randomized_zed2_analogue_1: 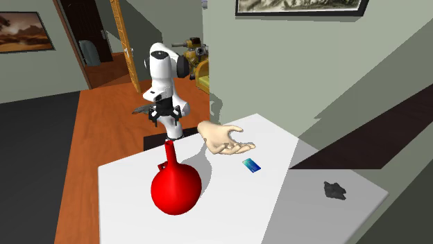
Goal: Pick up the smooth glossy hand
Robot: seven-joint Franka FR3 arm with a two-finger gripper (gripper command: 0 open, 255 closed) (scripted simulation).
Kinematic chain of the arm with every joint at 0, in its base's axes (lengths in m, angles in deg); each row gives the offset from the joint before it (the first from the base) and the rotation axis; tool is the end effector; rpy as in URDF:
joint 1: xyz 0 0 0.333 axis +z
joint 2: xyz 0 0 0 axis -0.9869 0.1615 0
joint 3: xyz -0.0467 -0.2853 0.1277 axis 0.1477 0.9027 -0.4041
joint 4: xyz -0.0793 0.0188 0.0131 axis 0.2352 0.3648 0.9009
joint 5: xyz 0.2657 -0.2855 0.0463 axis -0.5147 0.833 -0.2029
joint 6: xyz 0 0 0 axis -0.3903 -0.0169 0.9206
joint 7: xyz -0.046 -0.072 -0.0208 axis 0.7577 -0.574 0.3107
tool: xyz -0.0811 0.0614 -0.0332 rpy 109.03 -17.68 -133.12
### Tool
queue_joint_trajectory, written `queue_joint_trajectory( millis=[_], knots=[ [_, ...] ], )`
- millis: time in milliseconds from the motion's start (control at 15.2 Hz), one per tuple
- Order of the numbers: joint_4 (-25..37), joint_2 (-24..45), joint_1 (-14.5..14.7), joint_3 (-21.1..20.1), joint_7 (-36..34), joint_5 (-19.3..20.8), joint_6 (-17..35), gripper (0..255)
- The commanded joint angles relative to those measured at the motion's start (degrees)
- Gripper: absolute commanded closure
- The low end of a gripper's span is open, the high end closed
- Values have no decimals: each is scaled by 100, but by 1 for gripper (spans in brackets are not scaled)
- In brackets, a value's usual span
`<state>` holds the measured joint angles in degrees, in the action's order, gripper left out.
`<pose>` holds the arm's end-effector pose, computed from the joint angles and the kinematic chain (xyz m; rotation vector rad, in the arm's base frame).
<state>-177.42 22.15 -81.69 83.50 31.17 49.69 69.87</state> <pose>0.3107 -0.0414 0.5726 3.0641 -0.1366 -0.0409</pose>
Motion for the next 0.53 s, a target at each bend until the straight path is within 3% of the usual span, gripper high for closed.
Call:
queue_joint_trajectory(
  millis=[0, 462],
  knots=[
    [0, 0, 0, 0, 0, 0, 0, 0],
    [-88, 252, 535, -541, -313, -625, 630, 0]
  ],
)
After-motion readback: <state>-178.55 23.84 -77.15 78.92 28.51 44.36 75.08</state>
